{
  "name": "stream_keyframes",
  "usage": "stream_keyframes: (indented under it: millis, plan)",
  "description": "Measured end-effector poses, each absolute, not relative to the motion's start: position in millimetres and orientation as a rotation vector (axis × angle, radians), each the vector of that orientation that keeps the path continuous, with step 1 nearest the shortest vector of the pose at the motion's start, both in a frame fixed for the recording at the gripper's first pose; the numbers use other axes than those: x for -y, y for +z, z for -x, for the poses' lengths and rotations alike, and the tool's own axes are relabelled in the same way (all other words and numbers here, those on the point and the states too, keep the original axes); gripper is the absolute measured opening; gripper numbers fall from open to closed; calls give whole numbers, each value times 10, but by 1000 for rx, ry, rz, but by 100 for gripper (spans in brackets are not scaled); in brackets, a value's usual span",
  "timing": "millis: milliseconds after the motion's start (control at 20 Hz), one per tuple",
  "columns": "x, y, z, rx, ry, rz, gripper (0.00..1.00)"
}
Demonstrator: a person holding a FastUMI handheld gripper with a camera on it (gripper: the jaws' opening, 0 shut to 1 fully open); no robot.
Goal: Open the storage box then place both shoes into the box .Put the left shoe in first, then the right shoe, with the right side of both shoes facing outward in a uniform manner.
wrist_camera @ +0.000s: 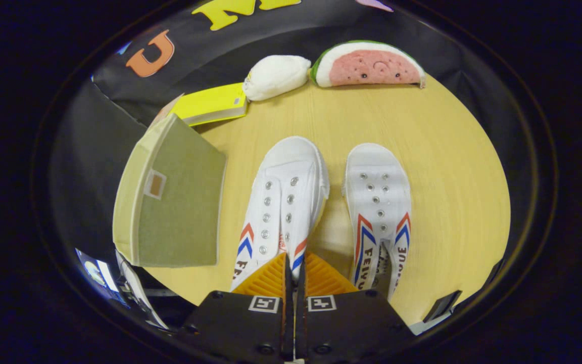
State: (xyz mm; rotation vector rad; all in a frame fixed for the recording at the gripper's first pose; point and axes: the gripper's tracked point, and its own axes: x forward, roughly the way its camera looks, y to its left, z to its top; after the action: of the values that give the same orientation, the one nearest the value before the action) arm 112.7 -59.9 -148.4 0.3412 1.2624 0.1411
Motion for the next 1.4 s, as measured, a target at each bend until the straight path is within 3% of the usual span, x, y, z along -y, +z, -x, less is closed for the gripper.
stream_keyframes:
  millis: [550,1050,1400]
  plan:
    - [70,-233,-1136,-1040,153,-382,7]
    - [-630,62,-1225,-1001,187,-369,7]
    - [-1528,-223,-1511,-1053,243,-340,7]
